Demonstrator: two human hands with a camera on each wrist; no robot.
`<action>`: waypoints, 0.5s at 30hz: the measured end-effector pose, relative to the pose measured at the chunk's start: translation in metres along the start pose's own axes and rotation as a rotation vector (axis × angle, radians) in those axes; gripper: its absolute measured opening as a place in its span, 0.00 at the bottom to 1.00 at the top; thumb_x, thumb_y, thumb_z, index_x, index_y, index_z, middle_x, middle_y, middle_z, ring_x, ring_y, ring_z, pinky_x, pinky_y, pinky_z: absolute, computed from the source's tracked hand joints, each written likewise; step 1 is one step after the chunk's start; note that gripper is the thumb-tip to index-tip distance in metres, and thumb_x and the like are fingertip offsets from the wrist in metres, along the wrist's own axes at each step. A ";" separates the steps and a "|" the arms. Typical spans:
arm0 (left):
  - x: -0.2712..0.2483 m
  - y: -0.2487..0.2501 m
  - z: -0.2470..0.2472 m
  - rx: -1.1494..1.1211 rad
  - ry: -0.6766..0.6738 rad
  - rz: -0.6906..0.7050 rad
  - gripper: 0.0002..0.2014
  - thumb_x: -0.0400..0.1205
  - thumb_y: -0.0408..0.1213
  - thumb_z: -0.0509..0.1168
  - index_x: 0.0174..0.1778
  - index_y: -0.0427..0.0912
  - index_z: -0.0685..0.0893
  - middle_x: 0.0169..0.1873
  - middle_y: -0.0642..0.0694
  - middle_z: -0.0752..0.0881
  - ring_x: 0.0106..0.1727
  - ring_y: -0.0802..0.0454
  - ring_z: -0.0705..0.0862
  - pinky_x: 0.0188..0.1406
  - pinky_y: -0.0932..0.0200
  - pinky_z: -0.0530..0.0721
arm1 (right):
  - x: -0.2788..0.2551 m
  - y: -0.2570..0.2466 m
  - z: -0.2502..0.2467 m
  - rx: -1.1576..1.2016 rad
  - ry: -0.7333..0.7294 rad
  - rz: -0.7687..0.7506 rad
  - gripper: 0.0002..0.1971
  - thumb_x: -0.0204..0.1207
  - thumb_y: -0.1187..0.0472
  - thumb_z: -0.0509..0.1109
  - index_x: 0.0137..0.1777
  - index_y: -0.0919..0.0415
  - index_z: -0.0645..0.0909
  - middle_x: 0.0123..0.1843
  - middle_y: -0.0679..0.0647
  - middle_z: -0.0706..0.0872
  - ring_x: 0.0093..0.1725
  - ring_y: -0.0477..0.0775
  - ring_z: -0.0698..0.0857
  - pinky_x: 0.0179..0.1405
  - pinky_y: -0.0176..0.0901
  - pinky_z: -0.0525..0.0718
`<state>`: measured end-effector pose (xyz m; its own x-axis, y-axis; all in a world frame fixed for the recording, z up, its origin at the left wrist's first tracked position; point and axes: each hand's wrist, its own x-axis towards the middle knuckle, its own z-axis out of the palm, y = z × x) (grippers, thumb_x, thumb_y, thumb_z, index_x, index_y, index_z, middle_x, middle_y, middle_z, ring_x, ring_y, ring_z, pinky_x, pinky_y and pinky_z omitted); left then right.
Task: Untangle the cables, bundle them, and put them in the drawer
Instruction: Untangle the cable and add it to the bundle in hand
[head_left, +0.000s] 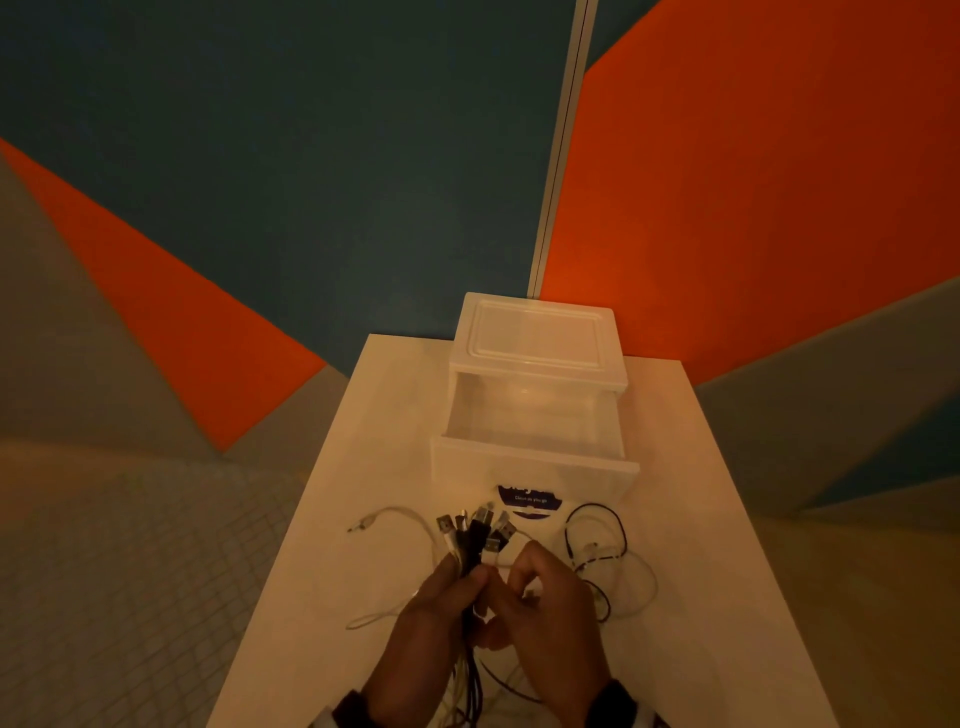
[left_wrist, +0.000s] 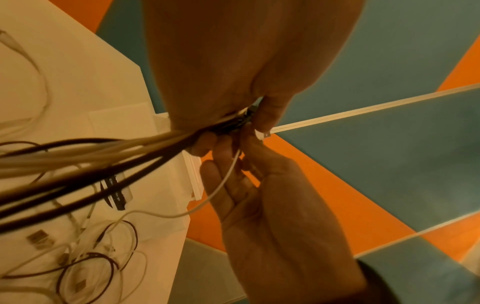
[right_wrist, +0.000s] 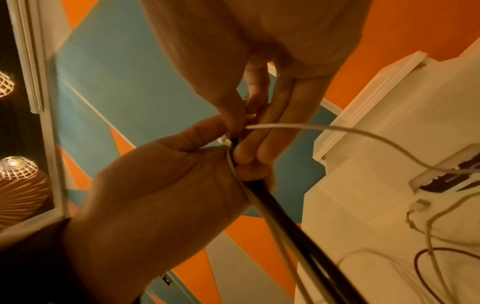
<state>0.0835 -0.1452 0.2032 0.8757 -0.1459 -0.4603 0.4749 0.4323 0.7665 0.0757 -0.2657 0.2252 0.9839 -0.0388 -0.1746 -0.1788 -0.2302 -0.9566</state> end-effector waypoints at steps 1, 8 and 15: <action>0.001 -0.001 -0.001 -0.008 0.012 -0.001 0.07 0.80 0.33 0.65 0.49 0.40 0.88 0.33 0.38 0.78 0.31 0.44 0.81 0.29 0.51 0.79 | -0.001 -0.002 -0.002 0.021 -0.028 0.009 0.19 0.75 0.56 0.74 0.36 0.69 0.71 0.33 0.69 0.86 0.26 0.57 0.89 0.24 0.49 0.88; 0.004 0.008 -0.006 -0.089 0.120 0.147 0.10 0.78 0.39 0.64 0.39 0.35 0.77 0.26 0.42 0.74 0.27 0.47 0.74 0.33 0.50 0.74 | 0.003 0.026 -0.023 -0.157 -0.352 -0.058 0.14 0.72 0.47 0.73 0.49 0.54 0.75 0.37 0.48 0.82 0.33 0.41 0.80 0.35 0.34 0.78; -0.001 0.051 -0.044 -0.336 0.025 0.306 0.08 0.83 0.40 0.59 0.38 0.44 0.72 0.27 0.52 0.64 0.24 0.58 0.62 0.21 0.62 0.69 | 0.015 0.159 -0.063 -0.759 -0.218 -0.115 0.15 0.76 0.36 0.50 0.42 0.44 0.71 0.38 0.48 0.79 0.42 0.45 0.77 0.48 0.45 0.79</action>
<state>0.1027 -0.0840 0.2229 0.9670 0.0533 -0.2490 0.1362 0.7176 0.6830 0.0623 -0.3645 0.0855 0.9591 0.1988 -0.2014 0.0521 -0.8237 -0.5647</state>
